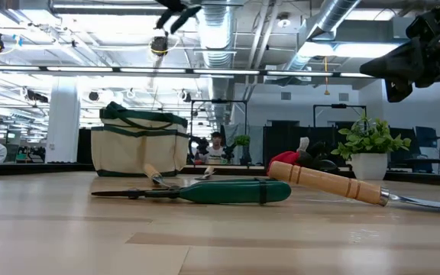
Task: Pick & Place Garden tools in Gardening bag
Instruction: Put the green shear scissors into the yellow gardening bag
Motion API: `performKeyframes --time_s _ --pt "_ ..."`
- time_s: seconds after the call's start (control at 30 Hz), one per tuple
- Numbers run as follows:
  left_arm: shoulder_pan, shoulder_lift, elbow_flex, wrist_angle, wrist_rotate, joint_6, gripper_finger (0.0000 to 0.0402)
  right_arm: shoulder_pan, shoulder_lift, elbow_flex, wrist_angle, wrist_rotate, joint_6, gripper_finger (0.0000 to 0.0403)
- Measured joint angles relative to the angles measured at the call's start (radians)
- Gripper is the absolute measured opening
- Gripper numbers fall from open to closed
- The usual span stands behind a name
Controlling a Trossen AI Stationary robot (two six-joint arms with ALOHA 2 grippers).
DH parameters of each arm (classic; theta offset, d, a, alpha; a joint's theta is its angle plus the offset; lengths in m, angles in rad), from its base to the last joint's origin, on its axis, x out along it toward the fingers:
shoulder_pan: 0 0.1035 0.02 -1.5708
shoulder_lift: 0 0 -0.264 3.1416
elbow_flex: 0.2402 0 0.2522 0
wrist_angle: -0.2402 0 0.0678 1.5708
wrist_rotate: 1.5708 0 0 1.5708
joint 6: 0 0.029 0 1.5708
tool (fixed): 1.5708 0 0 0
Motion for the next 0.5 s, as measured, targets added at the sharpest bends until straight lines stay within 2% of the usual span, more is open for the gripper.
performKeyframes --time_s 0.17,0.33,0.43,0.5 --pt "0.103 -0.015 -0.001 0.070 -0.008 0.123 0.0044 0.000 0.000 0.000 0.001 0.002 0.000 0.0000" --pt "0.243 0.026 -0.001 0.157 0.134 0.173 0.0044 0.000 0.000 0.000 0.001 0.002 0.000 0.0000" --pt "0.318 0.064 -0.027 0.168 0.178 0.174 0.0044 0.001 0.000 0.000 0.001 0.002 0.000 0.0000" --pt "0.358 0.089 -0.060 0.175 0.167 0.174 0.0044 0.001 0.000 0.000 0.000 0.001 0.000 0.0000"
